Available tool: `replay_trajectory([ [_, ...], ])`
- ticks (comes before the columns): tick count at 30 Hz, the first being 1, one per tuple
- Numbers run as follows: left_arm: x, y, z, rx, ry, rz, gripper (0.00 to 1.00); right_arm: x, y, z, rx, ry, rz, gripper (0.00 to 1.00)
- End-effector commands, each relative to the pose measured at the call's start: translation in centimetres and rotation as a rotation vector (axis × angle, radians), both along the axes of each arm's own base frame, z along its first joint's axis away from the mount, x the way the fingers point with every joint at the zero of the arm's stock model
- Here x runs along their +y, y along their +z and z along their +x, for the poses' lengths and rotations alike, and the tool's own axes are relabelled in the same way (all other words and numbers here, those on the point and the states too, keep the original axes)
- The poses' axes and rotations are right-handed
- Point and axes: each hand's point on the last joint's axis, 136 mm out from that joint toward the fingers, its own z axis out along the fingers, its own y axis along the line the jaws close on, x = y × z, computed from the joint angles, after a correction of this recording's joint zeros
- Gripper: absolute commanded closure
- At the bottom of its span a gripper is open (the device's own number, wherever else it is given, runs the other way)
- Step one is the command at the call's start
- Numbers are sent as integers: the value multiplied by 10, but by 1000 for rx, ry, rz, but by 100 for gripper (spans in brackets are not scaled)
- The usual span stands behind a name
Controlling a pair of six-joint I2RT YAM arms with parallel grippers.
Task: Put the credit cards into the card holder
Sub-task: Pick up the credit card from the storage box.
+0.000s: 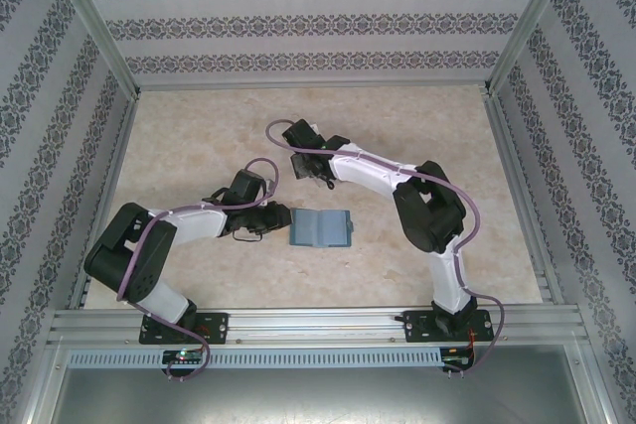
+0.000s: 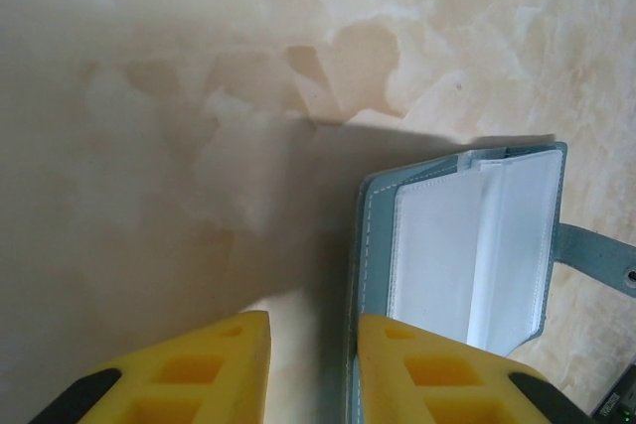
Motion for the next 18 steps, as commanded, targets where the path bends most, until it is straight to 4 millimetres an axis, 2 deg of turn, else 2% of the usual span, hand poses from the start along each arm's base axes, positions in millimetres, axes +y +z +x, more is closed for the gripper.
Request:
replay_trajectory([
  [1, 2, 5, -2, -6, 2, 2, 70, -23, 5, 8, -49, -41, -133, 45],
  [3, -4, 11, -3, -12, -4, -45, 69, -28, 11, 8, -62, -48, -163, 46],
  [7, -1, 9, -4, -6, 1, -30, 68, -27, 21, 6, -100, -22, -191, 46],
  [11, -5, 12, -4, -9, 2, -59, 67, -35, 24, 6, -110, -35, -244, 47],
  [18, -6, 15, -5, -9, -3, -70, 67, -38, 28, 7, -124, -14, -287, 54],
])
